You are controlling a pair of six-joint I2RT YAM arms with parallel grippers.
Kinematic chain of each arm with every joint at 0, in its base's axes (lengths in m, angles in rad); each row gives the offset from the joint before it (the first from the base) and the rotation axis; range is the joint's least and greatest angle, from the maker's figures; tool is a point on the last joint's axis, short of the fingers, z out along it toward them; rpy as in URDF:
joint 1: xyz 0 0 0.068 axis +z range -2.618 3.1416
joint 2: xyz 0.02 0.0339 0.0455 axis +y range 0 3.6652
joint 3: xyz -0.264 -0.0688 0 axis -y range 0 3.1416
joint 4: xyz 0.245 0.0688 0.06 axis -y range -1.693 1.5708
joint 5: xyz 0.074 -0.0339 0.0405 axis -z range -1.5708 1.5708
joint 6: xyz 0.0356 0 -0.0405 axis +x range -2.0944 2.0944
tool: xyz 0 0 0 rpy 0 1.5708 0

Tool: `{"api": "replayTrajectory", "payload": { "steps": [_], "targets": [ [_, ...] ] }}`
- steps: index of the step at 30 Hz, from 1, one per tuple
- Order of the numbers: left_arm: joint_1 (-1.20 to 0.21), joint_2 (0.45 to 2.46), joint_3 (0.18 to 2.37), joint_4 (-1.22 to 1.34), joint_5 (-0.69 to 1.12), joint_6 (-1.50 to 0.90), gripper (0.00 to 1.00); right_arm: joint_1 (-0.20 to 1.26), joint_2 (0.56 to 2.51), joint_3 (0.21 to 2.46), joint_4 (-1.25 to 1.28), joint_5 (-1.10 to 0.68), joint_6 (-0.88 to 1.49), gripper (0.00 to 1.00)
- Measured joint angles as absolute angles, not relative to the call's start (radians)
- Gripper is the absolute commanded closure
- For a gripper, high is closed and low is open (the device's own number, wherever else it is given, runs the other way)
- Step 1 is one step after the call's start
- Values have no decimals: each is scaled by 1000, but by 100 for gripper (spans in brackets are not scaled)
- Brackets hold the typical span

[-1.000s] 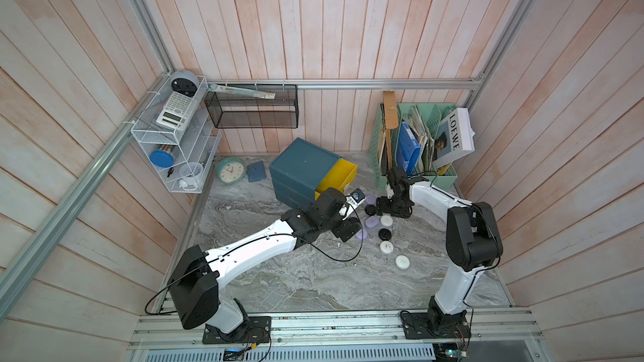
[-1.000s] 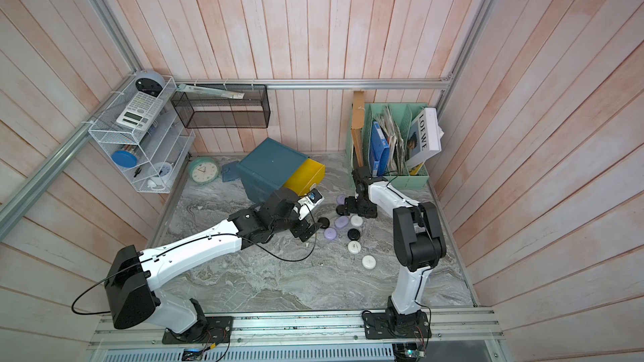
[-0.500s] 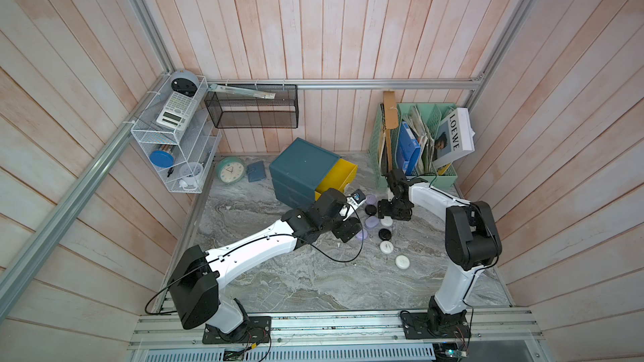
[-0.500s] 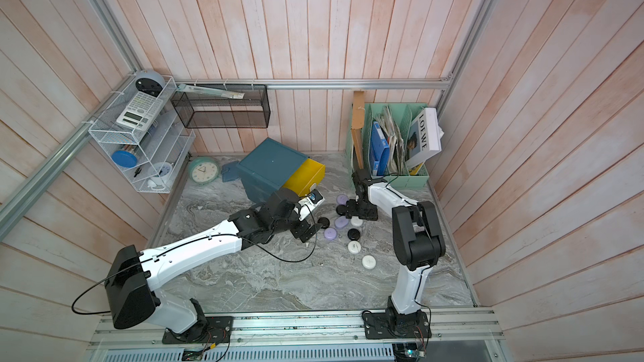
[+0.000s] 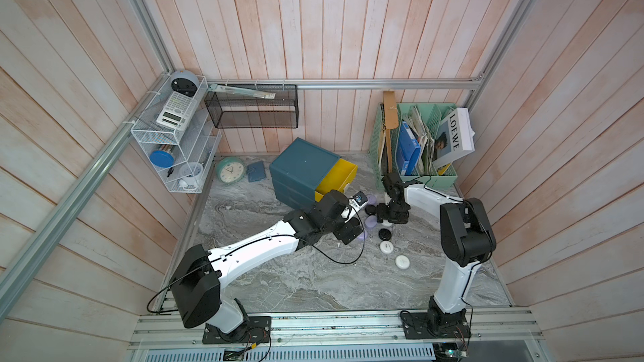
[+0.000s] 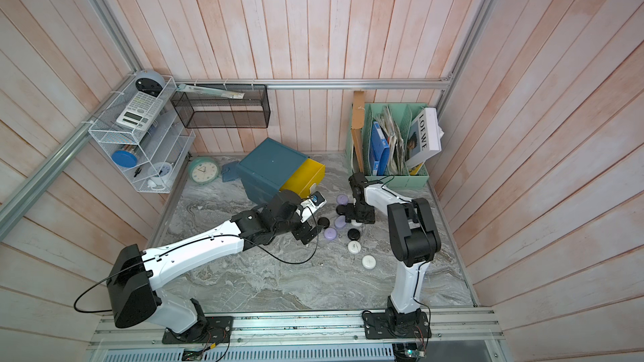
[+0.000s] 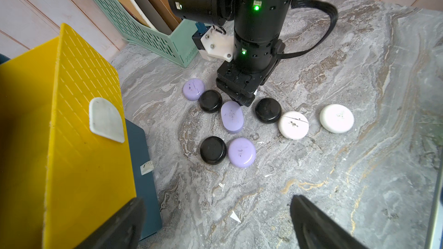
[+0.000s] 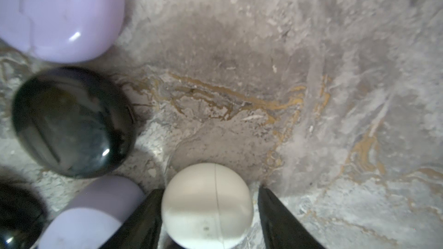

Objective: Put the bluetooth earphones in the drawer according to color
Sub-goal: Pick up the Bluetooth earphone from the center of the board.

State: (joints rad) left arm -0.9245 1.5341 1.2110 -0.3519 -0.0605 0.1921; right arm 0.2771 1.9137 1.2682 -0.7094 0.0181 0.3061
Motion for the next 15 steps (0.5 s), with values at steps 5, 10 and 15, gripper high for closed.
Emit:
{"api": "replayTrajectory", "payload": {
  "steps": [5,10,15],
  "targets": [
    [-926,1543,1211,-352,-61,193,0,277,1914,1262,-704,26,306,41],
    [-926,1543,1211,-352,-62,196,0,277,1913,1258,-698,29,307,48],
    [-926,1543,1211,-352,-65,199,0,277,1884,1219,-657,33,306,61]
  ]
}}
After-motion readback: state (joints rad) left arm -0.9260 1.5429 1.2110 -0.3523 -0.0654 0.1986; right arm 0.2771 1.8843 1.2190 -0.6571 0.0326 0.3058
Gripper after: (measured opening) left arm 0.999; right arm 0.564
